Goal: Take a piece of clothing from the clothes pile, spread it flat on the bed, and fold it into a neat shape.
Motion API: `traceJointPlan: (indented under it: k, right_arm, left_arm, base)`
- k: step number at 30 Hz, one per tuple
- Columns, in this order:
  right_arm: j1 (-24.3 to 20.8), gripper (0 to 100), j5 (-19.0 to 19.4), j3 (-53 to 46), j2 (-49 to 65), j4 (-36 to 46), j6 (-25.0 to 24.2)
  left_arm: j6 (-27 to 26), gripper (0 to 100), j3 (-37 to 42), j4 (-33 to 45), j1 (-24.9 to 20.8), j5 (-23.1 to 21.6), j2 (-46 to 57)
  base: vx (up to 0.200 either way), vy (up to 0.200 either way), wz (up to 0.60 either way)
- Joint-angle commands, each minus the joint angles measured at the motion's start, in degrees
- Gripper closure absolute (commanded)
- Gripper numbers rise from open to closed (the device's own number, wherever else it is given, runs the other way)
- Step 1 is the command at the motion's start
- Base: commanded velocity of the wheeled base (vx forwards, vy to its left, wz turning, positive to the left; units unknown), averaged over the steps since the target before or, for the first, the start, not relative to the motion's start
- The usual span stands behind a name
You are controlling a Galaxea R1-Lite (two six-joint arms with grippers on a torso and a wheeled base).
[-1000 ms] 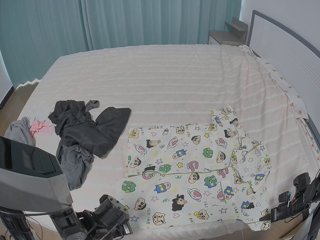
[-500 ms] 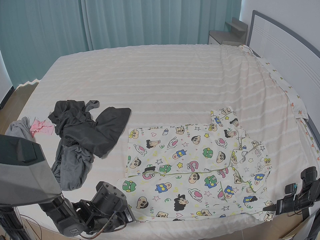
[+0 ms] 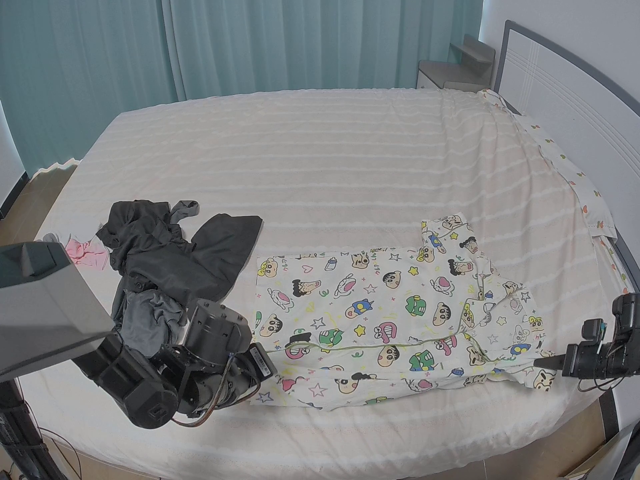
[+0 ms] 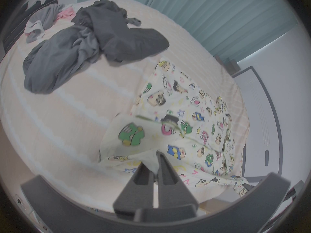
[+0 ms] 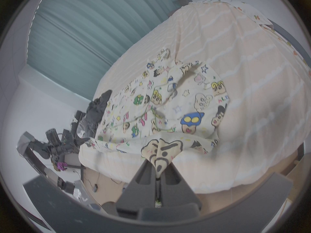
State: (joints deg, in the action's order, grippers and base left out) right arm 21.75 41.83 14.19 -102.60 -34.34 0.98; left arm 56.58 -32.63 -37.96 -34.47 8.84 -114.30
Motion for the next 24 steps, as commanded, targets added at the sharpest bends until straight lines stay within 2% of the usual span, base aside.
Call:
traceJointPlan:
  k: [1, 3, 8, 14, 18, 19, 21, 24]
  right_arm:
    - [-2.2, 100, 0.5, 5.2, -1.4, -0.2, -4.5]
    - [-3.1, 100, 0.5, 6.7, -2.6, -0.2, -6.0]
    - [-4.0, 100, 0.5, 8.1, -5.6, -2.7, -6.2]
    - [-5.8, 100, -0.5, 8.3, -11.7, -11.5, -8.6]
    - [-6.5, 100, -3.9, 9.5, -15.2, -15.8, -10.9]
    - [-7.1, 100, -6.3, 10.2, -17.2, -18.2, -11.6]
    - [-7.7, 100, -8.3, 10.9, -19.3, -21.4, -12.9]
    - [-8.2, 100, -9.2, 11.3, -20.8, -24.2, -14.0]
  left_arm:
    - [-1.5, 100, -5.5, 0.0, 2.2, 0.6, -3.5]
    - [-1.6, 100, -8.0, 0.0, 2.4, 0.7, -5.5]
    - [-1.6, 100, -12.5, 0.1, 3.1, 0.7, -8.7]
    - [-3.1, 100, -22.7, 6.9, 4.5, 0.8, -14.0]
    - [-3.1, 100, -25.5, 8.5, 4.9, 0.8, -15.5]
    - [-3.1, 100, -26.8, 8.6, 5.2, 0.9, -16.4]
    - [-3.1, 100, -27.7, 8.7, 5.6, 0.9, -16.9]
    - [-3.1, 100, -28.0, 8.7, 5.8, 0.9, -17.4]
  base:
    - [0.000, 0.000, 0.00]
    - [0.000, 0.000, 0.00]
    - [0.000, 0.000, 0.00]
    - [0.000, 0.000, 0.00]
    - [0.000, 0.000, 0.00]
    - [0.000, 0.000, 0.00]
    - [0.000, 0.000, 0.00]
    - [0.000, 0.000, 0.00]
